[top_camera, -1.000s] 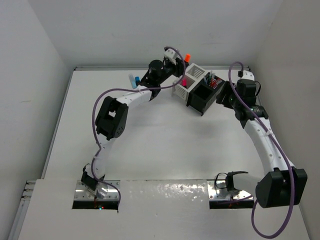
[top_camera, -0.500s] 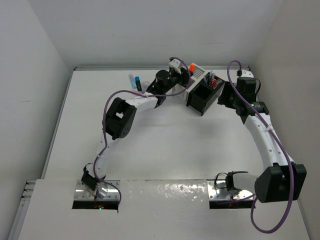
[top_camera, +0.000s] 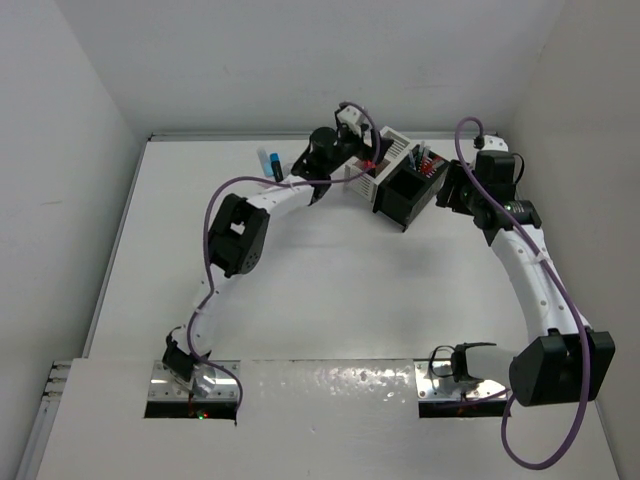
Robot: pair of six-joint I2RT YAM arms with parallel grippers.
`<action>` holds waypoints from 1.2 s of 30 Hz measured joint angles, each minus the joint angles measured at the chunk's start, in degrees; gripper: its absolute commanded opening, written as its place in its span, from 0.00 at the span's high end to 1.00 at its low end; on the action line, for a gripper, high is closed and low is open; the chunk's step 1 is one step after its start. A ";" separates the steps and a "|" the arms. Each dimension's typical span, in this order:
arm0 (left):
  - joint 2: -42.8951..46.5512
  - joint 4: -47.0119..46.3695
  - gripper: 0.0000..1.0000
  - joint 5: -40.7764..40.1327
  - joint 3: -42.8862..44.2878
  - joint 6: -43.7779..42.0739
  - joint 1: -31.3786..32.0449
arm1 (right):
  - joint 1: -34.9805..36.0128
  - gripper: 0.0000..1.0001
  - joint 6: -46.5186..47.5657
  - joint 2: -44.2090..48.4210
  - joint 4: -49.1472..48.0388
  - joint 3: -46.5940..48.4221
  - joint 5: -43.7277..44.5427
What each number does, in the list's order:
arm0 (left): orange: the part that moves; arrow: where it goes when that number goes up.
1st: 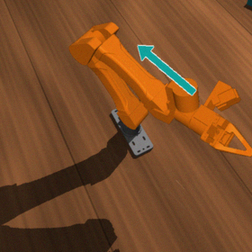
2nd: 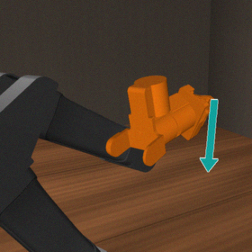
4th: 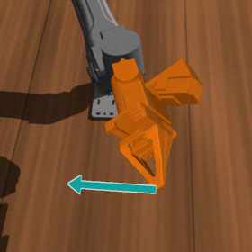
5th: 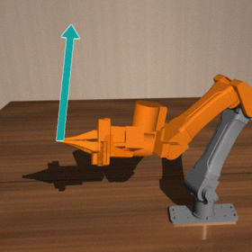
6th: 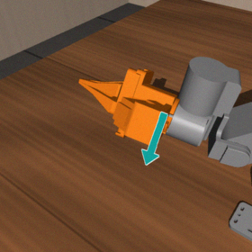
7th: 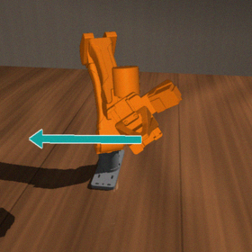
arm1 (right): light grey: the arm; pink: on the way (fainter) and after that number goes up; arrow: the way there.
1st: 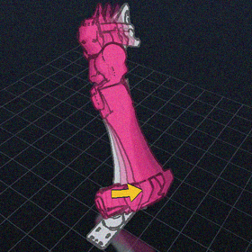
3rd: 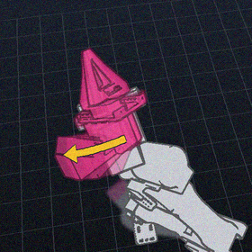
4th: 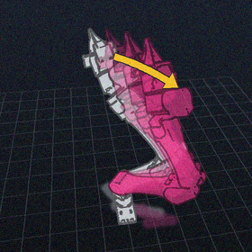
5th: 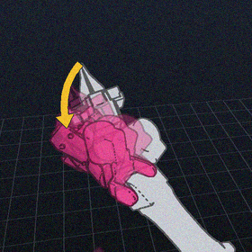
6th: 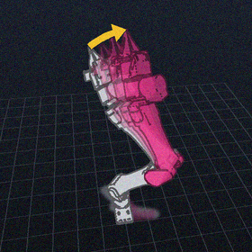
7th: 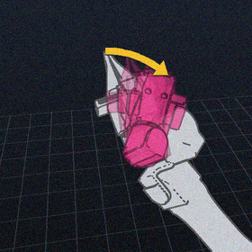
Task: Sort the stationery into containers
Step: Place the pen in the storage box, then pick up the pen from the center of the board.
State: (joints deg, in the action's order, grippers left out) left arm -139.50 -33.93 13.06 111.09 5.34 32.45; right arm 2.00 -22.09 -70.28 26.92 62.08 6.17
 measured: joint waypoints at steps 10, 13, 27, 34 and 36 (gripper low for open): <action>9.01 30.23 0.70 -5.64 13.25 -6.36 -11.67 | 0.24 0.41 -0.79 -1.05 -6.95 -0.46 -3.89; 9.29 39.78 0.53 -9.35 16.28 -5.09 -19.50 | 0.63 0.41 -1.57 -3.30 -9.77 -0.46 -5.27; -7.89 54.10 0.43 -19.04 18.34 -3.41 -23.85 | 1.90 0.41 -3.04 -14.27 -8.52 6.69 -7.74; -9.29 53.37 0.44 -19.93 18.40 -3.61 -22.27 | 1.90 0.41 -3.43 -12.04 -6.49 5.73 -6.21; -9.44 52.96 0.46 -20.55 18.45 -3.56 -22.25 | 1.90 0.41 -3.45 -11.04 -6.23 5.53 -5.79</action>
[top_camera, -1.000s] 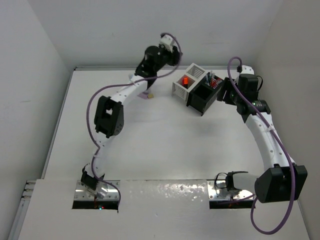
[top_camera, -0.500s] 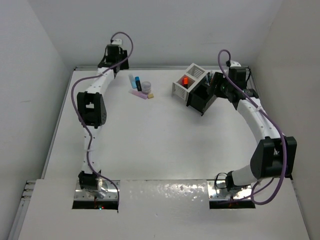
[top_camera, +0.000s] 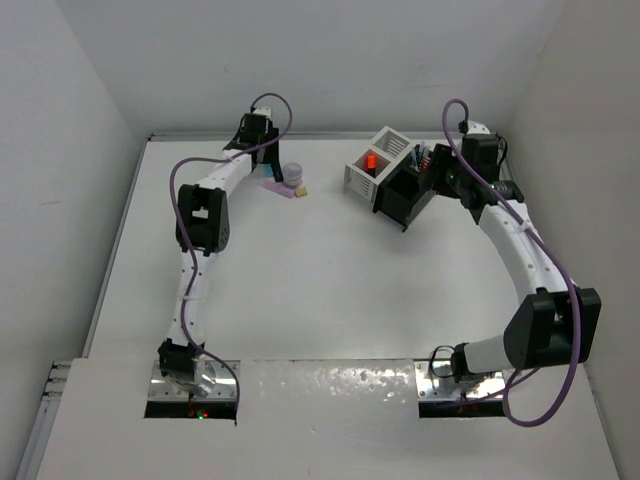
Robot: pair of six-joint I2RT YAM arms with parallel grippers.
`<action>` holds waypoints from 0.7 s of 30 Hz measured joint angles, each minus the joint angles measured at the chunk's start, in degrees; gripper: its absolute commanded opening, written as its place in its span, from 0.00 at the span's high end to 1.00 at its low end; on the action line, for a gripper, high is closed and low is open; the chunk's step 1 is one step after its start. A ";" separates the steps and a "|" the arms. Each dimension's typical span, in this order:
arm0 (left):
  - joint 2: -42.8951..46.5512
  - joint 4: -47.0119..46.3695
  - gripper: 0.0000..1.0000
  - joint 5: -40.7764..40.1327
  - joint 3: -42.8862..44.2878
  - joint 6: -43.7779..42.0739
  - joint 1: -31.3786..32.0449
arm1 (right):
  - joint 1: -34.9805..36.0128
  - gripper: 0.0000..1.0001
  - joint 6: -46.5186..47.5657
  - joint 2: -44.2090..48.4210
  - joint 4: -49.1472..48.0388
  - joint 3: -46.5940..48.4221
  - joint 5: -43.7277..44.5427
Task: Sort the stationery into containers
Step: Pick up the pen from the center of the board.
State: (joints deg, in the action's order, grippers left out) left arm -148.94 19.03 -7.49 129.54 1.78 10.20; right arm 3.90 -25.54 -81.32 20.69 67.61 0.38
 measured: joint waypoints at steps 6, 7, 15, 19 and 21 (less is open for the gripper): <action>0.00 0.39 0.52 -2.84 0.00 0.37 0.00 | 0.00 0.41 -0.22 1.81 0.00 -0.26 1.20; 0.00 0.76 0.52 -3.28 0.00 0.66 -0.02 | 0.00 0.41 -0.24 2.12 0.00 -0.48 1.36; -0.09 5.57 0.56 -3.41 0.17 3.06 -0.55 | 0.00 0.41 -0.42 4.24 0.61 -1.44 2.82; -0.57 7.78 0.57 -2.89 1.25 4.87 -1.36 | 0.00 0.41 -0.42 5.75 0.85 -2.01 3.91; -0.57 8.00 0.72 -2.78 1.25 5.03 -2.12 | 0.00 0.41 -0.42 6.43 0.94 -2.27 4.26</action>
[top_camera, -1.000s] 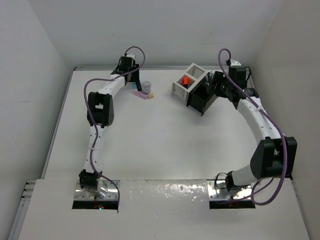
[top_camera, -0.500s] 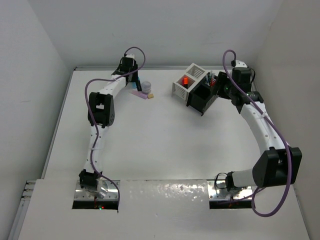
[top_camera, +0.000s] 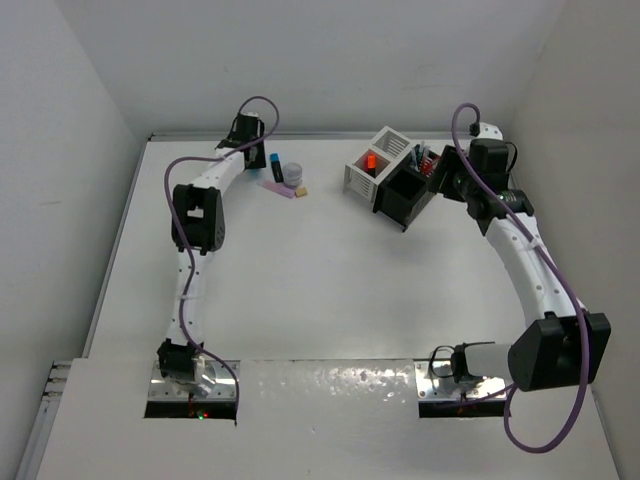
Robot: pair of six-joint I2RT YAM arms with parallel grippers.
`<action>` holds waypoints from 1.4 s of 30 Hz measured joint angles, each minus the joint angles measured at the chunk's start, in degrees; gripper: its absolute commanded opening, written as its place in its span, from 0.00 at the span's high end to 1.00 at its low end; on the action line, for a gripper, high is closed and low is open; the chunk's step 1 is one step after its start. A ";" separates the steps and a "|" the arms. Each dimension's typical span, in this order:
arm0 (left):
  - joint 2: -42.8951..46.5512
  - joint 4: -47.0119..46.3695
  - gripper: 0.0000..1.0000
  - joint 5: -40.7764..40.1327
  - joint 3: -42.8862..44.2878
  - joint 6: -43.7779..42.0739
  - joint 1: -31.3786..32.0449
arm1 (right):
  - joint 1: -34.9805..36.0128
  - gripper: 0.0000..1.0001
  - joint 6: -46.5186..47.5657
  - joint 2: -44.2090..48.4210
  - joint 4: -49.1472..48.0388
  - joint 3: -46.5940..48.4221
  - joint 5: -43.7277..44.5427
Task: Sort the stationery into containers
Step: Pick up the pen from the center of the board, then place the pen in the storage box.
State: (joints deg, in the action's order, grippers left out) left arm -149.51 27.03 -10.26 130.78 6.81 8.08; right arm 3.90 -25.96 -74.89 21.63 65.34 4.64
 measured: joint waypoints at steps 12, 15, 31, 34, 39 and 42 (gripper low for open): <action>0.66 0.17 1.00 8.17 -0.22 -0.37 -4.22 | 0.02 0.41 -2.01 3.93 -0.20 -2.10 1.92; 2.82 -2.34 1.00 11.23 -3.06 -2.12 -4.48 | 0.28 0.42 -2.99 5.11 -1.20 -3.37 2.54; 25.49 -50.62 1.00 37.70 -16.70 0.81 13.38 | 1.60 0.41 -3.69 7.41 -2.86 -8.22 2.38; 23.32 -54.40 1.00 39.82 -20.02 1.49 18.34 | 1.60 0.41 -2.14 7.65 0.50 -7.13 2.38; 17.94 -57.96 1.00 37.77 -22.95 2.34 22.64 | 1.60 0.41 0.72 8.15 5.55 -4.22 2.45; 15.13 -59.84 1.00 34.58 -23.15 3.91 23.82 | 1.60 0.40 2.47 10.25 8.11 -4.13 2.91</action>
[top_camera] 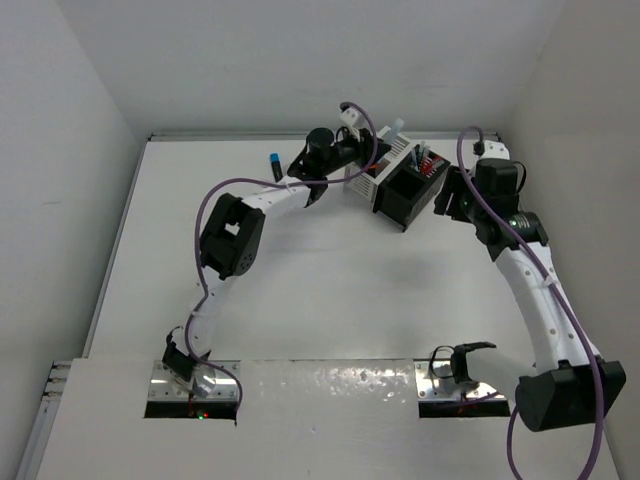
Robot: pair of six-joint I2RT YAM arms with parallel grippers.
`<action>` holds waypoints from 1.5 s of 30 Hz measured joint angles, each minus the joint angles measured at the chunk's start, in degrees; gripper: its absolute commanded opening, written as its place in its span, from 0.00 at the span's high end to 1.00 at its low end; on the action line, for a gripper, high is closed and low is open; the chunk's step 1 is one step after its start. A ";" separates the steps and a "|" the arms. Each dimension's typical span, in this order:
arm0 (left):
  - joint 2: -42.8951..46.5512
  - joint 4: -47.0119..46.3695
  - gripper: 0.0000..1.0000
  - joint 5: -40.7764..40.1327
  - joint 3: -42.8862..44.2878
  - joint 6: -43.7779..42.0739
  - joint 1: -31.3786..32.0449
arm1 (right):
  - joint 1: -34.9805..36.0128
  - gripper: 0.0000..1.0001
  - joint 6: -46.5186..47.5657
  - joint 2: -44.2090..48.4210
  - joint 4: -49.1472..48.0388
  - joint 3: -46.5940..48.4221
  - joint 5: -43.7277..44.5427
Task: Sort the stationery into containers
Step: Place the pen in the storage box.
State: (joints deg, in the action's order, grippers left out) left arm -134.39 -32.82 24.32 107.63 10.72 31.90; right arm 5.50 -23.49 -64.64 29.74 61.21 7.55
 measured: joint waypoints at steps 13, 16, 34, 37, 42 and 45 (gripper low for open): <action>-8.98 -3.15 1.00 -6.45 3.69 1.55 0.63 | 0.00 0.38 5.51 3.19 7.30 2.21 4.39; -9.75 -3.87 0.98 -6.58 3.69 1.11 0.63 | 0.00 0.38 6.14 1.49 8.11 4.13 4.46; -9.75 -4.70 0.54 -4.09 3.23 -0.46 -0.39 | 0.00 0.35 6.95 1.27 9.70 5.77 4.44; -9.75 -4.72 0.49 -3.93 3.17 -0.57 -0.50 | 0.00 0.35 6.84 1.60 9.92 5.77 4.44; -9.75 -3.56 0.43 -3.30 3.91 -0.61 -0.50 | 0.00 0.34 6.86 1.86 9.99 5.77 4.37; -9.73 0.09 0.40 -2.32 6.58 -1.44 -0.50 | 0.00 0.32 7.04 2.12 9.44 5.75 3.91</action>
State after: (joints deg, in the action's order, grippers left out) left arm -144.11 -32.73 22.00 114.21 9.28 31.40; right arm 5.50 -16.45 -62.52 39.18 66.96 11.46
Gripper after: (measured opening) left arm 0.584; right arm 0.662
